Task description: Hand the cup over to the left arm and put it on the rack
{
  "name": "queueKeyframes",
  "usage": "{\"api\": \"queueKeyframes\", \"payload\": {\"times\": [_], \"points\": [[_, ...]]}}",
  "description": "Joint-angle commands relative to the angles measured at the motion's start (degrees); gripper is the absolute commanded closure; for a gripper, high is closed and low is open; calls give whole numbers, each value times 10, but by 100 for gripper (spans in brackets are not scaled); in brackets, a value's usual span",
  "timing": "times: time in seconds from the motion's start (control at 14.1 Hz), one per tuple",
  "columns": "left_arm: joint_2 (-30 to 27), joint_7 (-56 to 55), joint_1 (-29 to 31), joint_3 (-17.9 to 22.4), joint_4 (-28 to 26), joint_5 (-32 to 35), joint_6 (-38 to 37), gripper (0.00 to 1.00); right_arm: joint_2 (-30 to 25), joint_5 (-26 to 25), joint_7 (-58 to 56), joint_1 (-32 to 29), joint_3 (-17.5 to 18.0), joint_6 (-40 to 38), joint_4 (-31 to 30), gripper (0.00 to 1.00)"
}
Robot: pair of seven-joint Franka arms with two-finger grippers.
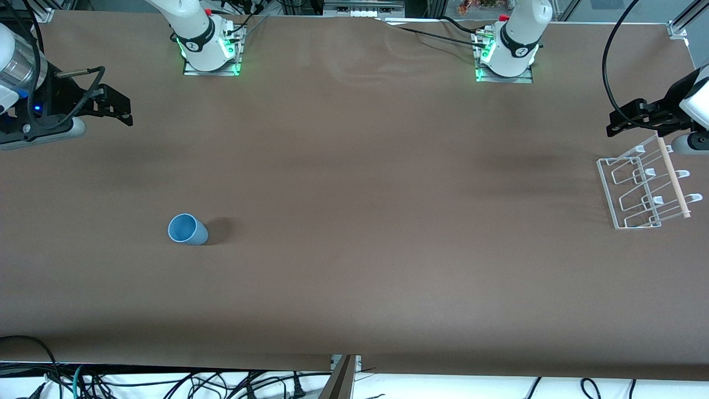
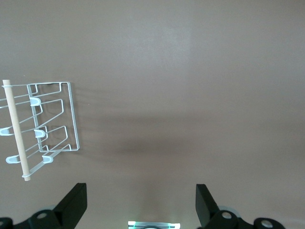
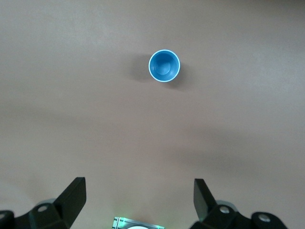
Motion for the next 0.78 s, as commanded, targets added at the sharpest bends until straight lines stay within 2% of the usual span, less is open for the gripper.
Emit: {"api": "queueKeyframes", "payload": {"times": [0.0, 0.36, 0.71], "points": [[6, 0, -2, -1, 15, 10, -7, 0, -8, 2, -4, -5, 5, -14, 3, 0], [7, 0, -2, -1, 15, 9, -7, 0, 21, -5, -2, -5, 3, -2, -6, 0], [9, -1, -2, -1, 15, 9, -7, 0, 99, -26, -38, -15, -6, 96, -25, 0]]}}
